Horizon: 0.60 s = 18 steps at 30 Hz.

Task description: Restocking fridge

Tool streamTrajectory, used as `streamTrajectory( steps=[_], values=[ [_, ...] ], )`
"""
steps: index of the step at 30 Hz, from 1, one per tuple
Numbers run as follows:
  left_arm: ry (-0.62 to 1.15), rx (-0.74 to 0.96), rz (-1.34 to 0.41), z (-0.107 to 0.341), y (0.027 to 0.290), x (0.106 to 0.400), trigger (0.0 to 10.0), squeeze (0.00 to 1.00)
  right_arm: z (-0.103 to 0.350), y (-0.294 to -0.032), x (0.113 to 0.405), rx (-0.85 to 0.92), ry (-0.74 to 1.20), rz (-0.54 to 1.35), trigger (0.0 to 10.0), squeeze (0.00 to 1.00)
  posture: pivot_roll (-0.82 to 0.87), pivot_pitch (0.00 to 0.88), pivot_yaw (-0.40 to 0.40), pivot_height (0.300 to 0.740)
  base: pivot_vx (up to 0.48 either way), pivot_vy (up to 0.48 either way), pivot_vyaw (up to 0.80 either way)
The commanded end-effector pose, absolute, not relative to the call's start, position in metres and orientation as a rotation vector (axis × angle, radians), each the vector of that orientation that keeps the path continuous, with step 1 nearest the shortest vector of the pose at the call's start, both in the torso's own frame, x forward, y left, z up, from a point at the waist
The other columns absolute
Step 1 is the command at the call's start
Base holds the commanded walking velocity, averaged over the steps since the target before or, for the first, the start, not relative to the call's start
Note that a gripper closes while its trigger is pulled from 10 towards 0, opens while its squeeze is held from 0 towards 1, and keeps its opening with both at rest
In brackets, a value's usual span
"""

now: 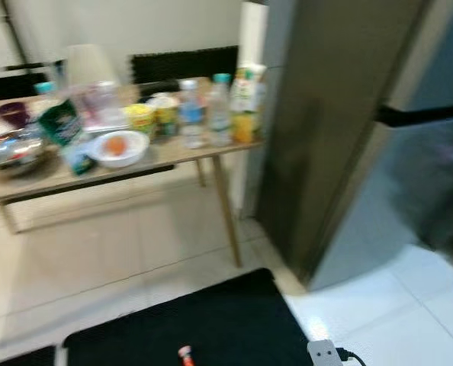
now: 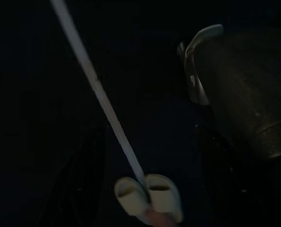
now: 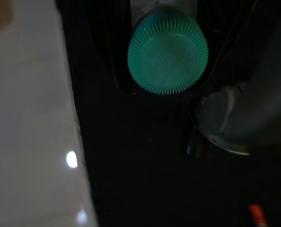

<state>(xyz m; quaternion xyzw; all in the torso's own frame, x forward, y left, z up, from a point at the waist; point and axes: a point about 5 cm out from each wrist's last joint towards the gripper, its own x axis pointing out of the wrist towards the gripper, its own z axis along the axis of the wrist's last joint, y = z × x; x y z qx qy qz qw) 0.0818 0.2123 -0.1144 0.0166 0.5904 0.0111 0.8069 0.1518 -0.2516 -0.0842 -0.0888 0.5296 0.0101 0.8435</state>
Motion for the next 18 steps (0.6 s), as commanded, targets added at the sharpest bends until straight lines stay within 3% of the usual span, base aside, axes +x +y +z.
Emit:
streamTrajectory(
  steps=[1,18],
  values=[
    [1.225,0.020,-0.038,-0.1138,0.1985,0.0930,10.0,0.00,-0.0853,-0.2515,0.1497,-0.194,1.135,0.023,10.0,0.00,-0.06,0.000,-0.015,0.740,0.000,0.000,-0.80],
    [1.200,0.017,-0.050,-0.1125,0.1944,0.1005,10.0,0.00,-0.0858,-0.2539,0.1471,-0.206,1.146,0.006,10.0,0.00,-0.06,0.000,-0.017,0.740,0.000,0.000,-0.80]
  ],
)
